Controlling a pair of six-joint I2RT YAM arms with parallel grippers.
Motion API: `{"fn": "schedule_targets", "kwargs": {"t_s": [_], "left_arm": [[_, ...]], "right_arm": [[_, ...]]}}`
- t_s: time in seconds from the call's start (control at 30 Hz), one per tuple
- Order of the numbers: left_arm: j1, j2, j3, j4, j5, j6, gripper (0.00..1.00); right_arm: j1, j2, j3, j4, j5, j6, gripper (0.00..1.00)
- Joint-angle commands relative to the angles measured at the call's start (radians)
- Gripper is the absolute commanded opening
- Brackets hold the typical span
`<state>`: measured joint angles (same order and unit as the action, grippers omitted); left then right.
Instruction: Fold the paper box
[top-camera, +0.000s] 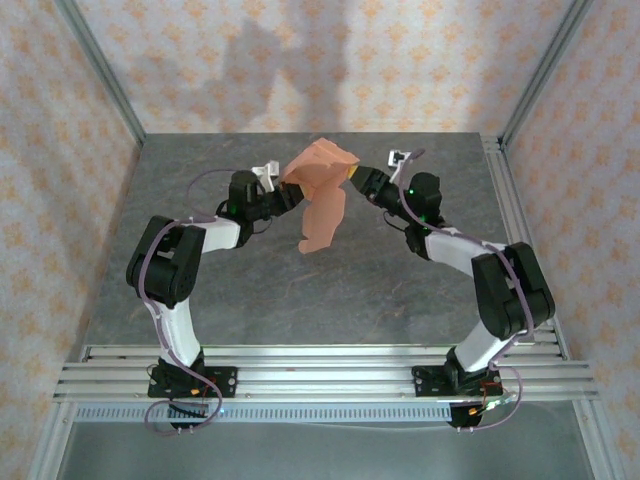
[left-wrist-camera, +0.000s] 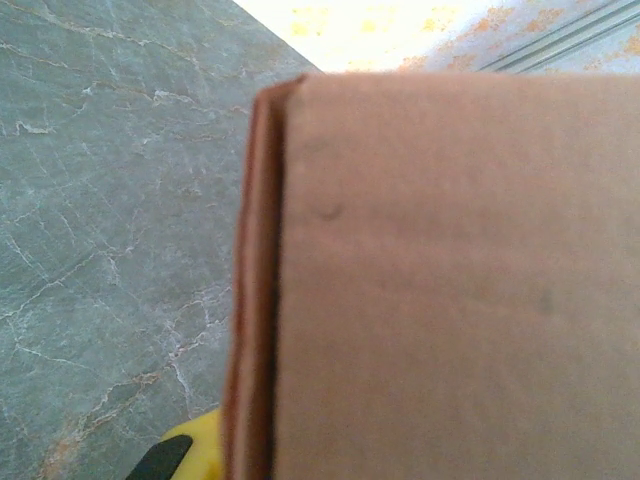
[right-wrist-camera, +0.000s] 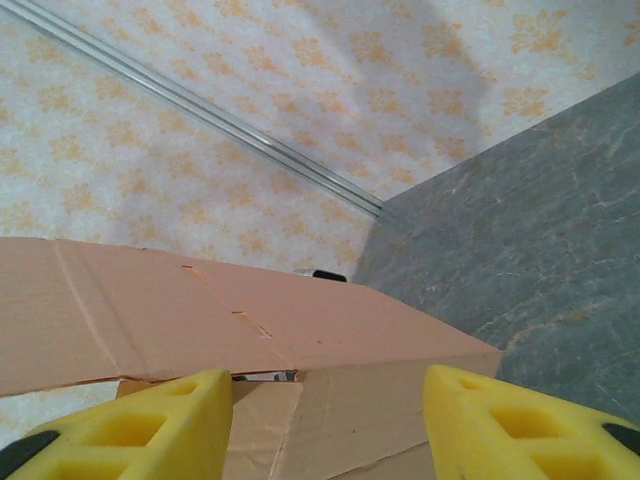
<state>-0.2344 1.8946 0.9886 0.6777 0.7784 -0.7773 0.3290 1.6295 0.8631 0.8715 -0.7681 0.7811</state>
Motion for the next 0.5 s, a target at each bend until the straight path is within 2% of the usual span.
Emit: {"fn": "schedule_targets", "kwargs": {"t_s": [0.0, 0.17, 0.33, 0.47], "left_arm": [[0.003, 0.003, 0.030, -0.012, 0.016, 0.029, 0.00], [0.004, 0.004, 0.028, 0.016, 0.007, 0.001, 0.00], [0.003, 0.007, 0.031, 0.046, 0.004, -0.029, 0.00], [0.004, 0.001, 0.039, 0.017, 0.011, -0.009, 0.00]], "right_arm": [[0.012, 0.021, 0.029, 0.028, -0.031, -0.024, 0.53], [0.012, 0.009, -0.006, 0.038, -0.013, -0.031, 0.53], [0.003, -0.037, -0.086, 0.094, 0.068, -0.039, 0.53], [0.007, -0.065, -0.110, 0.109, 0.076, -0.071, 0.53]]}}
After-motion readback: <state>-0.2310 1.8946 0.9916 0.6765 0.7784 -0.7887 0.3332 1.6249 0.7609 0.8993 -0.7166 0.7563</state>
